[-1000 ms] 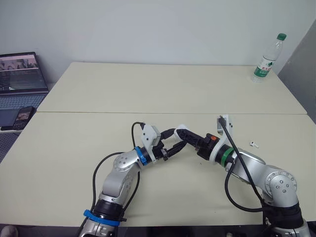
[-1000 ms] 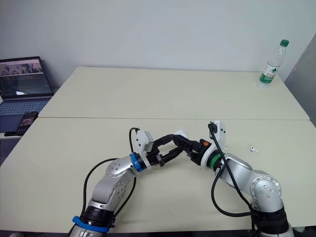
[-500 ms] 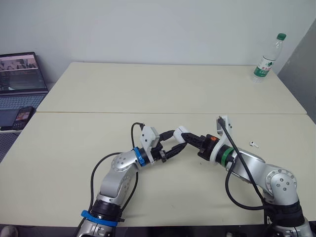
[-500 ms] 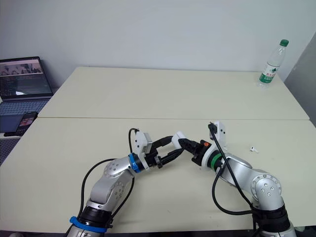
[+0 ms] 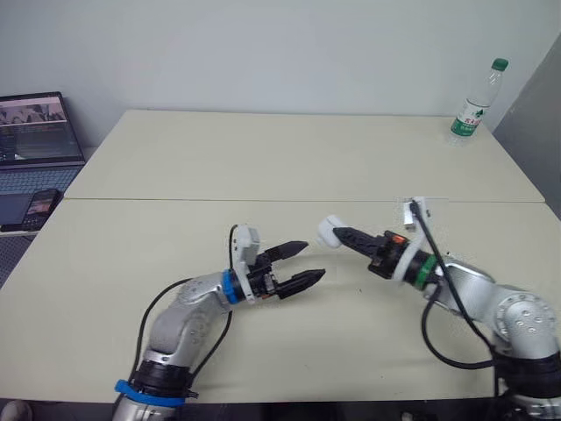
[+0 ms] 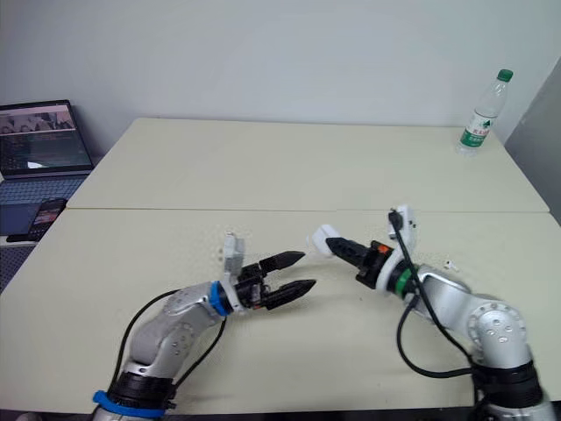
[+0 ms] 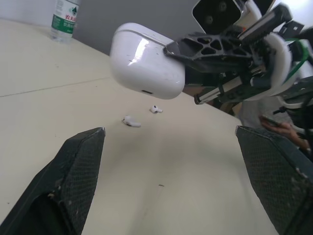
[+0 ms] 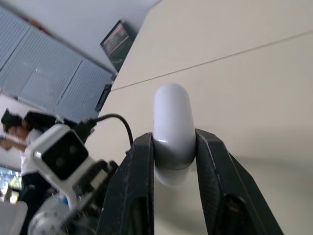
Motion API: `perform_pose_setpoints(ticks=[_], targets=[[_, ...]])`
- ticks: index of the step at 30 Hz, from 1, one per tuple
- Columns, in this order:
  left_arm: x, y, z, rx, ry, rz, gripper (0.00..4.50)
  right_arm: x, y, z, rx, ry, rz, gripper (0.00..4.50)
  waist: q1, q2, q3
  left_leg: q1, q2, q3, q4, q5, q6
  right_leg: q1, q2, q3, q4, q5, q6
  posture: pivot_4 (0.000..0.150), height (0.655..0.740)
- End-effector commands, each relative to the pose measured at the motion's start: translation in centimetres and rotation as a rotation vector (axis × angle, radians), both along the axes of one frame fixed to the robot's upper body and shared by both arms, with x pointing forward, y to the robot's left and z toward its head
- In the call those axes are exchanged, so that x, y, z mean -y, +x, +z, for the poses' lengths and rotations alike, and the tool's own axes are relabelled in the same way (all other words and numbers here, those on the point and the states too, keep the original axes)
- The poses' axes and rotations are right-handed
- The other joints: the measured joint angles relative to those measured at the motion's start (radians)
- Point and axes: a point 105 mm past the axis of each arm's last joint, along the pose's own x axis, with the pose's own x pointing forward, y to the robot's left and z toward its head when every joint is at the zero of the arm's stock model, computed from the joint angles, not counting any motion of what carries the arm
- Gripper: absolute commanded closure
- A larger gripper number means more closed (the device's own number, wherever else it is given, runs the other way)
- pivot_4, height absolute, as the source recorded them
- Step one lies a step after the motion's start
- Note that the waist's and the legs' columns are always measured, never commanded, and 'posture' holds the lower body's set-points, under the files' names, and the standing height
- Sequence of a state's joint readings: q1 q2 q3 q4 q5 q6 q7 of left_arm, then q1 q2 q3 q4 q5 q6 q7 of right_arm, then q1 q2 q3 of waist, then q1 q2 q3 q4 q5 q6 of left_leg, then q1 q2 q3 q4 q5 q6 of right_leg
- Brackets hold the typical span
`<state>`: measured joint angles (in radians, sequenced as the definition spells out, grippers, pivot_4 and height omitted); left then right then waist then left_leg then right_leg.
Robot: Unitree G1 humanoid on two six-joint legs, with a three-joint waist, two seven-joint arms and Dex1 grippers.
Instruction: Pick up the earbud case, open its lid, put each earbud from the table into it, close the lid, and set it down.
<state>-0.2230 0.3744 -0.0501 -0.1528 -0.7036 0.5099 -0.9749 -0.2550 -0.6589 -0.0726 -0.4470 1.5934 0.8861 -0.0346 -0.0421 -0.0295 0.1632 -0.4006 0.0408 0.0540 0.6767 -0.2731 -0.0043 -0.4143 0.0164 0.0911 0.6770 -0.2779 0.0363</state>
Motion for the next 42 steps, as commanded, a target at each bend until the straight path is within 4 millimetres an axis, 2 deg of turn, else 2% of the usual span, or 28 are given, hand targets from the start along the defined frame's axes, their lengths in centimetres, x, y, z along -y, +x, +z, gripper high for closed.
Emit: perform_pose_setpoints(ticks=[1, 6, 10, 15, 21, 24, 27, 34, 41, 42], targets=[[-0.2, -0.5, 2.3, -0.096, -0.045, -0.109, 0.02, 0.4, -1.8, 0.2, 0.193, -0.103, 0.216, 3.74, 0.002, -0.001, 0.0, 0.0, 0.0, -0.001, 0.0, 0.0, 0.0, 0.0, 0.0, -0.001, 0.0, 0.0, 0.0, 0.15, 0.74], [-0.1, -1.2, 3.8, -0.137, -0.073, -0.235, 0.02, -0.6, -3.3, 0.1, 0.291, -0.133, 0.436, 3.74, -0.001, -0.001, 0.001, 0.0, 0.0, -0.001, 0.0, 0.0, 0.0, 0.0, 0.001, -0.001, 0.0, 0.0, 0.0, 0.15, 0.74], [0.2, -2.1, 3.4, -0.129, -0.002, -0.342, 0.02, -1.2, -4.0, 0.0, 0.305, -0.158, 0.553, 3.74, -0.002, -0.001, 0.002, 0.0, 0.0, -0.001, 0.0, 0.0, 0.0, 0.0, 0.001, -0.001, 0.0, 0.0, 0.0, 0.15, 0.74], [1.1, -2.9, 3.0, -0.101, 0.076, -0.448, 0.02, -1.6, -3.9, 0.5, 0.308, -0.172, 0.604, 3.74, 0.003, -0.004, 0.003, 0.0, -0.001, -0.001, 0.0, 0.0, 0.0, 0.0, 0.0, -0.001, 0.0, 0.0, 0.0, 0.15, 0.74], [1.3, -2.7, 3.3, -0.086, 0.075, -0.465, 0.02, -1.7, -4.0, 0.7, 0.313, -0.185, 0.629, 3.74, 0.003, -0.006, 0.005, 0.0, -0.001, -0.001, 0.0, 0.0, 0.0, 0.0, 0.0, -0.001, 0.0, 0.0, 0.0, 0.15, 0.74], [1.3, -2.9, 3.2, -0.088, 0.073, -0.466, 0.58, -1.9, -4.2, 0.6, 0.31, -0.186, 0.635, 3.74, 0.003, -0.006, 0.005, 0.0, 0.0, -0.001, 0.0, 0.0, 0.0, 0.0, 0.0, -0.001, 0.0, 0.0, -0.001, 0.15, 0.74], [1.3, -3.0, 3.1, -0.091, 0.075, -0.466, 1.62, -2.1, -4.3, 0.8, 0.311, -0.176, 0.633, 3.74, 0.003, -0.006, 0.005, 0.0, 0.0, -0.001, 0.0, 0.0, 0.0, 0.0, 0.0, -0.001, 0.0, 0.0, -0.001, 0.15, 0.74], [1.4, -3.0, 3.0, -0.08, 0.077, -0.456, 3.73, -2.5, -4.3, 1.3, 0.336, -0.168, 0.64, 3.74, 0.003, -0.006, 0.005, 0.0, 0.0, -0.001, 0.0, 0.0, 0.0, 0.0, 0.0, -0.001, 0.001, 0.0, -0.001, 0.15, 0.74], [1.2, -2.9, 2.8, -0.079, 0.08, -0.438, 3.74, -2.2, -4.0, 1.0, 0.353, -0.207, 0.617, 3.74, 0.003, -0.006, 0.005, 0.0, 0.0, -0.001, 0.0, 0.0, 0.0, 0.0, 0.0, -0.001, 0.001, 0.0, -0.001, 0.15, 0.74], [1.2, -2.8, 2.8, -0.078, 0.08, -0.433, 3.74, -2.1, -3.8, 1.1, 0.352, -0.203, 0.609, 3.39, 0.003, -0.006, 0.005, 0.0, 0.0, -0.001, 0.0, 0.0, 0.0, 0.0, 0.0, -0.001, 0.001, 0.0, -0.001, 0.15, 0.74]])
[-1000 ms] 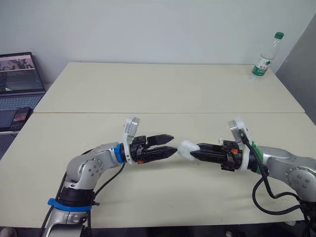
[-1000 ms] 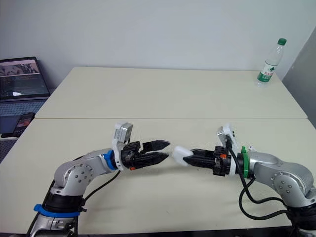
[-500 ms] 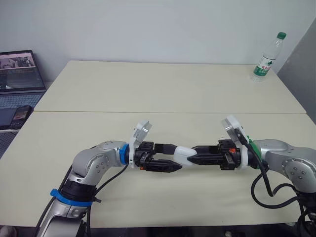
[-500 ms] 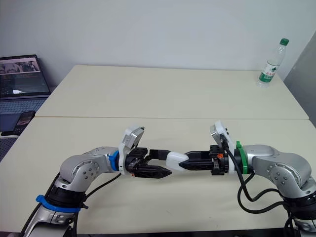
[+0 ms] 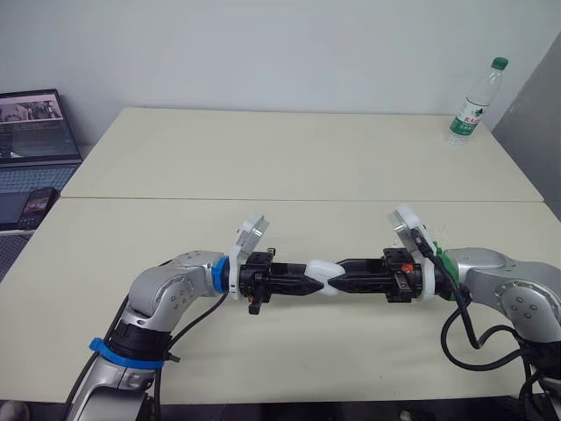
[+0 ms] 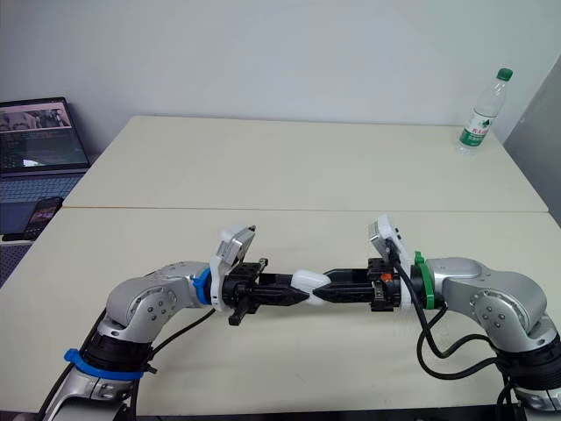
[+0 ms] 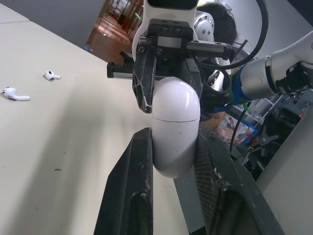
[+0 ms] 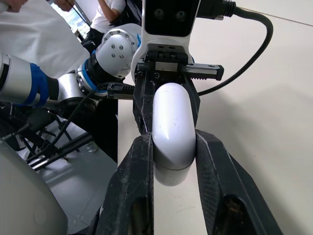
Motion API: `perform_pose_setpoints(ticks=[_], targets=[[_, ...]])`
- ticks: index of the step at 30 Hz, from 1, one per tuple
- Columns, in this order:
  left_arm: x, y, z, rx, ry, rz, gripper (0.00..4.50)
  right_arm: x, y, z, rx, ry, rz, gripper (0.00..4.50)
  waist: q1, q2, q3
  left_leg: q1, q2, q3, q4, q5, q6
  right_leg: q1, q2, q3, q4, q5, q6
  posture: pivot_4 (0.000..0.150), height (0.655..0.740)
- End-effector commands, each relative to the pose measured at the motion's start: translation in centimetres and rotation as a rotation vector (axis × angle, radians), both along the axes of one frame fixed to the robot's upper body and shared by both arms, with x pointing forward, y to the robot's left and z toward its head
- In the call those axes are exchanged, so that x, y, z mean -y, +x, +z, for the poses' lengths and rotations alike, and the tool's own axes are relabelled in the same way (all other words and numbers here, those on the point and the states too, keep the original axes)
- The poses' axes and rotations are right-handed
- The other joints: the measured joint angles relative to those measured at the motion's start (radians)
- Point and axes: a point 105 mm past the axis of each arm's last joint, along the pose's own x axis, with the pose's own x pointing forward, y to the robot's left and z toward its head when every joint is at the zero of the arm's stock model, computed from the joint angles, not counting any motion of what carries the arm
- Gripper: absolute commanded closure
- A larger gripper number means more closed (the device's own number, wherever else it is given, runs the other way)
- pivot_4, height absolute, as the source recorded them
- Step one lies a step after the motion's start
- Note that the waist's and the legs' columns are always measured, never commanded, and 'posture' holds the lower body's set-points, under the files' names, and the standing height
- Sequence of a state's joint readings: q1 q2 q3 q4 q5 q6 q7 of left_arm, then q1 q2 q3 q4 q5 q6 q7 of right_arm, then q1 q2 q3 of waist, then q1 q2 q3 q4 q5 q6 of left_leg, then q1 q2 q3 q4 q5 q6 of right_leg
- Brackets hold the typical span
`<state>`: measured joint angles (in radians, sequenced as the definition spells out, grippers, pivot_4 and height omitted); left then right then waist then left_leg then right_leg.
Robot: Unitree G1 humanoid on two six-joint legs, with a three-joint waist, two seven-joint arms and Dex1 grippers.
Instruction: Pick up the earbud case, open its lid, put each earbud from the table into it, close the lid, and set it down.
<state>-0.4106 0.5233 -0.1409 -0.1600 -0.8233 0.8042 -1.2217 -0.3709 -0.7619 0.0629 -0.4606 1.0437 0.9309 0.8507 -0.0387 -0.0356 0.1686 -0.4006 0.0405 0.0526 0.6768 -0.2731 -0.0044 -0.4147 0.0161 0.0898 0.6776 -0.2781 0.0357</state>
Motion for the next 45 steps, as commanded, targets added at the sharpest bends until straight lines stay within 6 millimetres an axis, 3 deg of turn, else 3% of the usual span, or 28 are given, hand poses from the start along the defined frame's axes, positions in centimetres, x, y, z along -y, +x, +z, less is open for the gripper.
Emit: perform_pose_setpoints(ticks=[1, 9, 10, 28, 33, 39, 42, 45], targets=[[0.0, -0.1, 0.5, 0.029, -0.011, 0.005, 3.74, 0.1, 0.0, 1.4, 0.068, 0.02, 0.006, 3.0, 0.0, 0.0, 0.0, 0.0, 0.0, 0.0, 0.0, 0.0, 0.0, 0.0, 0.0, 0.0, 0.0, 0.0, 0.0, 0.15, 0.74], [-0.3, 0.8, 1.2, 0.021, -0.051, 0.067, 3.74, 0.8, 0.7, 2.0, 0.109, -0.001, -0.087, 0.12, 0.0, 0.0, 0.0, 0.0, 0.0, 0.0, 0.0, 0.0, 0.0, 0.0, 0.0, 0.0, 0.0, 0.0, 0.0, 0.15, 0.74], [-0.3, 0.8, 1.2, 0.02, -0.051, 0.067, 3.74, 0.8, 0.7, 2.1, 0.111, 0.001, -0.092, 0.0, 0.0, 0.0, 0.0, 0.0, 0.0, 0.0, 0.0, 0.0, 0.0, 0.0, 0.0, 0.0, 0.0, 0.0, 0.0, 0.15, 0.74], [-0.1, 0.6, 0.8, 0.019, -0.025, 0.059, 3.74, 0.3, 3.4, 1.6, 0.193, -0.073, -0.247, 0.0, 0.001, 0.0, 0.0, 0.0, 0.0, 0.0, 0.0, 0.0, 0.0, 0.0, 0.0, 0.0, 0.0, 0.0, 0.0, 0.15, 0.74], [-0.1, 0.4, 0.5, 0.019, -0.012, 0.055, 3.74, 1.1, 5.4, 2.5, 0.231, -0.041, -0.375, 0.0, 0.0, 0.0, 0.0, 0.0, 0.0, 0.0, 0.0, 0.0, 0.0, 0.0, 0.0, 0.0, 0.001, 0.0, 0.0, 0.15, 0.74], [-0.3, 0.6, 0.1, 0.016, 0.0, 0.085, 3.74, 1.9, 5.9, 3.5, 0.253, -0.006, -0.413, 0.0, 0.0, 0.0, 0.0, 0.0, 0.0, 0.0, 0.0, 0.0, 0.0, -0.001, 0.0, 0.0, 0.001, 0.003, -0.004, 0.15, 0.74], [-0.6, 1.5, -0.2, 0.038, 0.012, 0.163, 3.74, 2.4, 5.3, 4.7, 0.24, 0.071, -0.404, 0.0, 0.0, 0.0, 0.0, -0.001, 0.0, 0.0, 0.0, 0.0, 0.0, -0.001, 0.0, 0.0, 0.001, 0.003, -0.005, 0.15, 0.74], [-1.2, 3.0, -0.4, 0.1, 0.018, 0.293, 3.74, 4.5, 6.2, 4.7, 0.232, 0.085, -0.507, 0.0, 0.001, 0.0, 0.0, -0.001, 0.0, 0.0, 0.0, 0.0, 0.0, -0.001, 0.0, 0.0, 0.001, 0.003, -0.005, 0.15, 0.74]])
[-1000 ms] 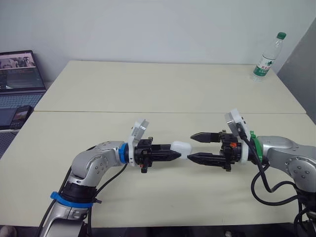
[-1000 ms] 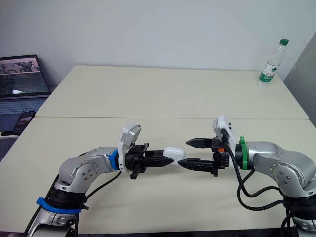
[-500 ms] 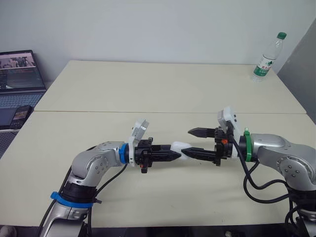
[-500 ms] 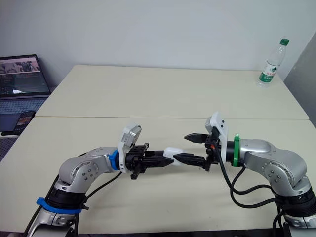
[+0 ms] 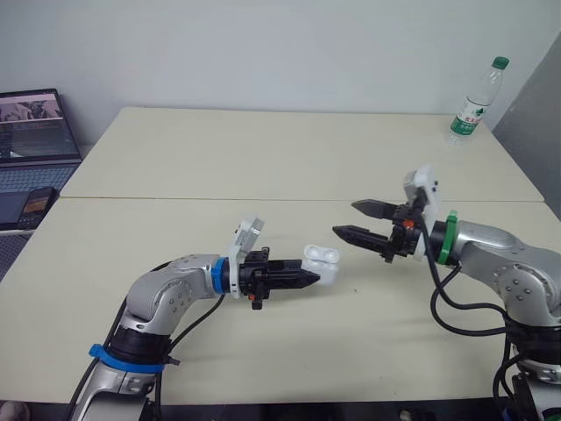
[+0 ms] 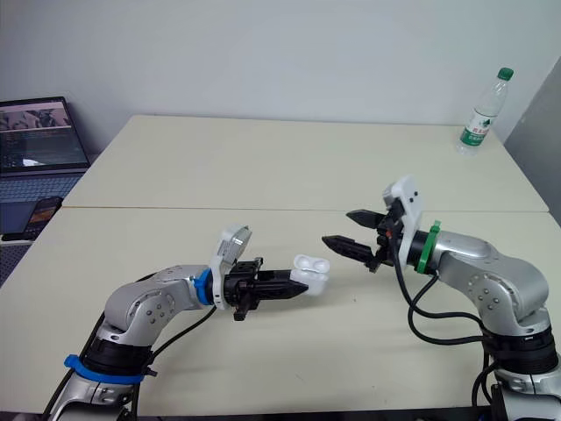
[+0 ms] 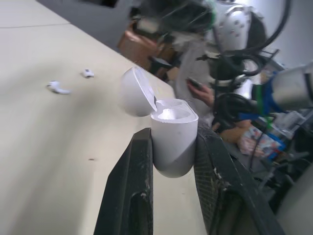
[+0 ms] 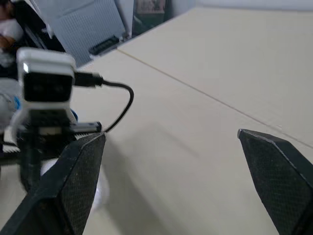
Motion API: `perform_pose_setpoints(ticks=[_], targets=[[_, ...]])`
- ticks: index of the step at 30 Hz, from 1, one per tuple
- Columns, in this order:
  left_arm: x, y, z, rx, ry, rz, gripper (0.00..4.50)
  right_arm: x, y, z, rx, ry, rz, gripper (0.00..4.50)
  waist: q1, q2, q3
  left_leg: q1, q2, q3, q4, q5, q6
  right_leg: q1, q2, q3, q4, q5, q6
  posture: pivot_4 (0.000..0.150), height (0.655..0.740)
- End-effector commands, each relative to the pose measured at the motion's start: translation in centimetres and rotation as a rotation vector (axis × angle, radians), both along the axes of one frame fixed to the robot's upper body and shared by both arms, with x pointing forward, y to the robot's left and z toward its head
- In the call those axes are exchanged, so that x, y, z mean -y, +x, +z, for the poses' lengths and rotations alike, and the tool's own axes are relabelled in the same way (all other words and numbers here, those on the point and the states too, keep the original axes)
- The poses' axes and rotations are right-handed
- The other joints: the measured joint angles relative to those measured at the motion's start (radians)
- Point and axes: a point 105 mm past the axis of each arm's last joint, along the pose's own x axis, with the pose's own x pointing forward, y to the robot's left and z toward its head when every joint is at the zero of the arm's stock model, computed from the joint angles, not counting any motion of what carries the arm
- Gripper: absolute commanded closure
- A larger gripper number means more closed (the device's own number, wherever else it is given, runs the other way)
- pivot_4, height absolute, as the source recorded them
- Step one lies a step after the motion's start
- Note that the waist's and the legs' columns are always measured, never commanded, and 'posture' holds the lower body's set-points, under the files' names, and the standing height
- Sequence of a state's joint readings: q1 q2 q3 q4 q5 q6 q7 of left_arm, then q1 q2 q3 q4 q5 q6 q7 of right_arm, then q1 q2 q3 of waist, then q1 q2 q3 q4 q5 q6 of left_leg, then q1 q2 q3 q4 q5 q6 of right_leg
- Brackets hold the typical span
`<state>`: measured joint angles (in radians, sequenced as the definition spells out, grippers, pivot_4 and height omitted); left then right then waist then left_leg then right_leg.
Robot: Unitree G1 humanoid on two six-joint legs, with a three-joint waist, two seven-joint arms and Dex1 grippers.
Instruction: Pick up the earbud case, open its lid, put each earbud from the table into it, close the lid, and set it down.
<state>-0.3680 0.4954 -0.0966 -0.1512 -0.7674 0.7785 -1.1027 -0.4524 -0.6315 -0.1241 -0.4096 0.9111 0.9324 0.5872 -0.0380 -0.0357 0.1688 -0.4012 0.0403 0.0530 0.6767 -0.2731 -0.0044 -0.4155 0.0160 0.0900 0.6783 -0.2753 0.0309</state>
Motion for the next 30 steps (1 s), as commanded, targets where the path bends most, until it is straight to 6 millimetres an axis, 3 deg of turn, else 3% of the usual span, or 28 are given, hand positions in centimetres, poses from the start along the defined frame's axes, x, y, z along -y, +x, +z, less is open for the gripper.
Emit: perform_pose_setpoints(ticks=[1, 5, 8, 11, 19, 23, 30], targets=[[-0.7, 1.9, 1.0, 0.128, -0.02, 0.163, 3.74, 2.9, 1.0, 0.6, 0.038, 0.02, -0.135, 0.0, 0.002, 0.0, 0.0, 0.0, 0.0, 0.0, 0.0, 0.0, 0.0, 0.0, 0.0, 0.0, 0.0, 0.0, 0.0, 0.15, 0.74], [-1.3, 2.4, 1.4, 0.176, -0.034, 0.237, 3.74, 7.2, 2.3, -2.8, -0.045, -0.124, -0.316, 0.0, 0.005, 0.0, 0.0, 0.0, -0.001, 0.001, 0.0, 0.0, 0.0, 0.001, -0.001, 0.0, 0.0, 0.0, 0.0, 0.15, 0.74], [-1.9, 2.3, 1.4, 0.212, -0.005, 0.255, 3.74, 8.3, 1.2, -5.2, -0.186, -0.249, -0.274, 0.0, 0.005, 0.001, 0.0, 0.0, -0.001, 0.002, 0.0, 0.0, 0.0, 0.0, -0.001, 0.002, 0.0, 0.0, 0.0, 0.15, 0.74], [-2.3, 2.1, 1.6, 0.223, 0.005, 0.272, 3.74, 9.9, 2.8, -5.9, -0.181, -0.396, -0.379, 0.0, -0.003, 0.001, 0.0, 0.0, 0.0, 0.003, 0.0, 0.0, 0.0, -0.001, 0.0, 0.003, 0.0, 0.0, 0.0, 0.15, 0.74], [-2.3, 0.2, 0.8, 0.211, 0.042, 0.259, 3.74, 7.9, 3.9, -6.1, -0.217, -0.597, -0.277, 0.0, -0.013, 0.0, 0.001, 0.0, 0.001, 0.004, -0.001, 0.0, 0.0, -0.003, 0.0, 0.004, 0.001, 0.0, 0.0, 0.15, 0.74], [-2.3, -0.3, 0.8, 0.2, 0.044, 0.255, 3.74, 9.5, 5.1, -6.8, -0.401, -0.726, -0.417, 0.0, -0.013, 0.0, 0.001, -0.001, 0.0, 0.004, 0.0, 0.0, 0.0, -0.004, 0.0, 0.004, 0.001, 0.0, 0.0, 0.15, 0.74], [-2.0, -0.2, 0.8, 0.203, 0.046, 0.249, 3.74, 8.7, 6.7, -6.9, -0.554, -0.776, -0.488, 0.0, -0.013, 0.0, 0.001, -0.001, 0.0, 0.005, -0.001, 0.0, 0.0, -0.005, -0.001, 0.004, 0.001, 0.0, -0.001, 0.15, 0.74]])
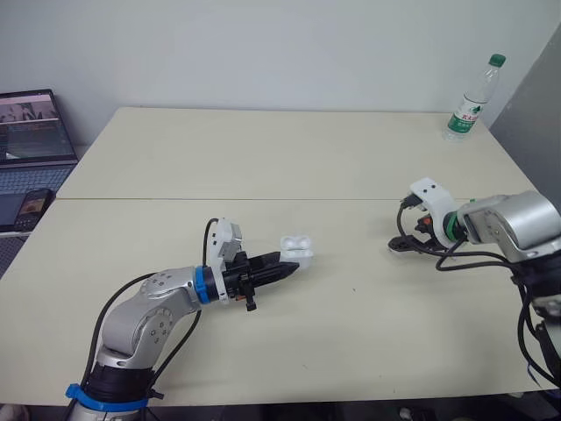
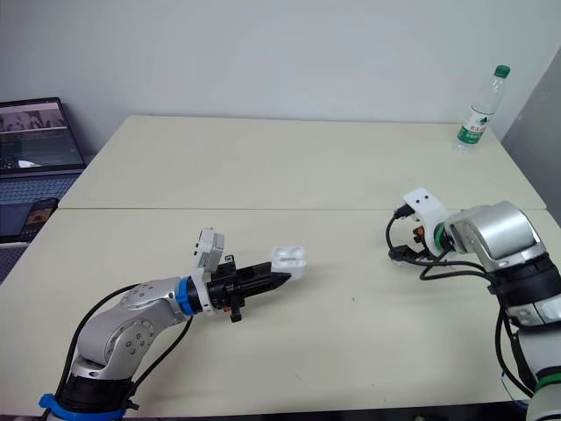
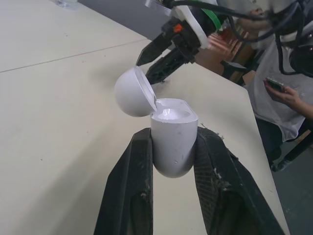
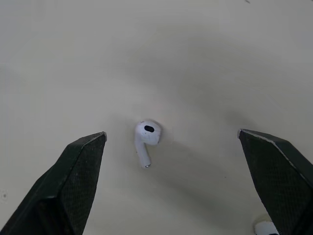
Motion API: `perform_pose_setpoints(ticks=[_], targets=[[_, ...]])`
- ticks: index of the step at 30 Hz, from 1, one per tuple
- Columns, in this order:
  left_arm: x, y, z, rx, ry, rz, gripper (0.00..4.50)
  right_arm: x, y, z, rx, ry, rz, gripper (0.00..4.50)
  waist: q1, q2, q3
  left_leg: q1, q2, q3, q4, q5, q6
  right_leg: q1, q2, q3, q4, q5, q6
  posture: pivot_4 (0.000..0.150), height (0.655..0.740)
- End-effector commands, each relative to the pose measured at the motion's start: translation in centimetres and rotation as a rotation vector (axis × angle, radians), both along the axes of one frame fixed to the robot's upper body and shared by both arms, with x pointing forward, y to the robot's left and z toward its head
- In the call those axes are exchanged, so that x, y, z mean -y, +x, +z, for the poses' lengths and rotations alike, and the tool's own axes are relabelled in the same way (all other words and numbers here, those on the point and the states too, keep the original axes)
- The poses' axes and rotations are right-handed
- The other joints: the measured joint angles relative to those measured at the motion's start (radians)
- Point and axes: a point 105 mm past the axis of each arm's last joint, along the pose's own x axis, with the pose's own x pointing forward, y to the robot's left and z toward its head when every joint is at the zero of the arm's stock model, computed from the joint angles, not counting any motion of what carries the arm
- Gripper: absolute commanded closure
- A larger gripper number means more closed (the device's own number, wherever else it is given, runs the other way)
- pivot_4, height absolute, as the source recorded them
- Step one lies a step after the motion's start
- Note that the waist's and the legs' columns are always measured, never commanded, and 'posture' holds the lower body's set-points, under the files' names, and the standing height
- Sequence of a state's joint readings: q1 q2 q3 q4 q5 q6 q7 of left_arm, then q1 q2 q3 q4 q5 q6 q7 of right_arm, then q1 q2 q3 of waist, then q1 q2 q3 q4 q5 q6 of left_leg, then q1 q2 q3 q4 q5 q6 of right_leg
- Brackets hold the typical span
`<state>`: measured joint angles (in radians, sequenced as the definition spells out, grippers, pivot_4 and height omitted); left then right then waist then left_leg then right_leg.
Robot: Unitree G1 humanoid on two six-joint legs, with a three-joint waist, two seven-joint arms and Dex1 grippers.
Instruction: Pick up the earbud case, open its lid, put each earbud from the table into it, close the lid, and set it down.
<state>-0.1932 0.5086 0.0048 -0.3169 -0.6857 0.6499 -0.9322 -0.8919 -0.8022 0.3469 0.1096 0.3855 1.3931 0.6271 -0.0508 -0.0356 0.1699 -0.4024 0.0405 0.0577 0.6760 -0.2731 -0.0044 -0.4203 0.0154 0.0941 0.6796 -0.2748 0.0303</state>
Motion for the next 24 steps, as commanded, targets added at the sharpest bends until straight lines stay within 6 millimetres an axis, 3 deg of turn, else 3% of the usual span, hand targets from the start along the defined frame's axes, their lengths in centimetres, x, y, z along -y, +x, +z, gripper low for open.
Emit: perform_pose_setpoints(ticks=[1, 6, 15, 24], targets=[[0.6, -0.2, 1.1, 0.049, -0.016, -0.025, 3.74, 0.3, 0.3, 0.0, -0.048, -0.036, -0.061, 0.0, 0.0, 0.0, 0.0, 0.0, 0.0, 0.0, 0.0, 0.0, 0.0, 0.0, 0.0, 0.0, 0.0, 0.0, 0.0, 0.15, 0.74], [0.8, -0.4, 0.9, 0.047, -0.021, -0.023, 3.74, -0.1, 0.1, -1.0, -0.124, -0.085, -0.08, 0.0, 0.0, 0.0, 0.0, -0.002, -0.001, 0.0, 0.0, 0.0, 0.0, -0.001, -0.001, 0.0, 0.0, 0.0, 0.0, 0.15, 0.74], [0.9, -0.2, 1.0, 0.055, -0.03, -0.005, 3.74, 0.3, 0.3, 0.2, -0.128, -0.145, -0.11, 0.0, 0.0, 0.0, 0.0, -0.003, -0.001, -0.001, 0.0, 0.0, 0.0, -0.002, -0.001, -0.001, 0.0, 0.0, 0.0, 0.15, 0.74], [1.6, -0.4, 0.5, 0.05, -0.048, 0.006, 3.74, -1.1, 0.2, -0.5, -0.149, -0.106, -0.128, 0.0, -0.001, 0.0, 0.0, -0.003, -0.001, -0.001, 0.0, 0.0, 0.0, -0.002, -0.001, -0.002, 0.0, 0.0, 0.0, 0.15, 0.74]])
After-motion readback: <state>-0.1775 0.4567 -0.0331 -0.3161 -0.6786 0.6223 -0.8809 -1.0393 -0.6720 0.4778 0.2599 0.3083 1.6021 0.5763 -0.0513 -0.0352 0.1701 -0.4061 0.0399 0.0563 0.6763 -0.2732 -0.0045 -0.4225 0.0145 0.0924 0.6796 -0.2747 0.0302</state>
